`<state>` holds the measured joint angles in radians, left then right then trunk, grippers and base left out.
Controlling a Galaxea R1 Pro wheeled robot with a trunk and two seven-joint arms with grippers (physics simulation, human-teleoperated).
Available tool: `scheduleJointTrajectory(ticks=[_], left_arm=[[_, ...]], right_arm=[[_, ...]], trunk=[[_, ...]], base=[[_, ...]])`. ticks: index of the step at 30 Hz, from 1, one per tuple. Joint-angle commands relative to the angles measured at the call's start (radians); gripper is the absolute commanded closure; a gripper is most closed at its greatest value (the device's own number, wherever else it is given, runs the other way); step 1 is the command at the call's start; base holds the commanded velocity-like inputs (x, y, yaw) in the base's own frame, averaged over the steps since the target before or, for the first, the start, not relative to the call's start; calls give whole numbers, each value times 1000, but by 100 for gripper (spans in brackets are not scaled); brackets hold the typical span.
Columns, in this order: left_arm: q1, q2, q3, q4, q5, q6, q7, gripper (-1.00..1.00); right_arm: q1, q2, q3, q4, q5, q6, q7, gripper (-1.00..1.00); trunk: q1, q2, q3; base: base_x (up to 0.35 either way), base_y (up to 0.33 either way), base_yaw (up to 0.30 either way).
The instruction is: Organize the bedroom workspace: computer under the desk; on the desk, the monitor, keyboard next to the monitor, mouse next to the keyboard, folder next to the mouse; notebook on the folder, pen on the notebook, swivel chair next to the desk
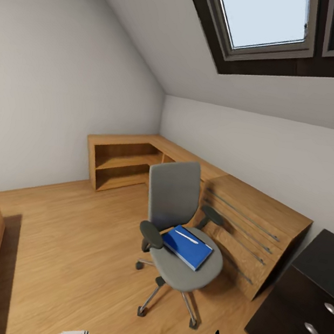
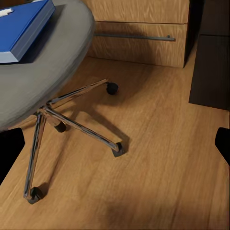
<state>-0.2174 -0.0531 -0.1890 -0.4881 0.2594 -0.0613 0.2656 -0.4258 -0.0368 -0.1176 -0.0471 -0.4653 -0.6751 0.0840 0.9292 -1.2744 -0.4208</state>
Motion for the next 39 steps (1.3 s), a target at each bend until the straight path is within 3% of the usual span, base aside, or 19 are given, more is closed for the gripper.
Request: scheduleJointTrajectory(ticks=[1,4,10,26,31,34,39], left_arm=[[-1,1,-8,0,11,-5,7,-100],[-1,0,-9,0,10,-13,6,-100],[0,-1,-48,0,12,-31,10,-100],[-1,0,-59,26,14,-32,11,-100],[0,2,-57,26,14,-32,12,-100],[0,2,-55,26,16,-32,13,-100],[-1,1,-55,26,17,-32,13,-100]], right_arm=[[-1,0,-8,1,-2,-3,9,-100],[-1,1,-6,2,-1,-2,10,-100],[-1,2,-3,3,3,-1,11,-100],[-1,14,0,3,7,-3,14,-100],[-1,20,7,5,47,-37,13,-100],[-1,33,11,24,135,-94,11,-100],[-1,38,11,31,166,-103,11,-100]], trunk=[[0,-1,-1],[0,-1,-1],[-23,41,18],[-84,153,68],[-104,188,84],[-115,209,92],[-134,244,106]], base=[[1,0,-230],[0,0,-253],[0,0,-275],[0,0,-287],[0,0,-289],[0,0,-288],[0,0,-212]])
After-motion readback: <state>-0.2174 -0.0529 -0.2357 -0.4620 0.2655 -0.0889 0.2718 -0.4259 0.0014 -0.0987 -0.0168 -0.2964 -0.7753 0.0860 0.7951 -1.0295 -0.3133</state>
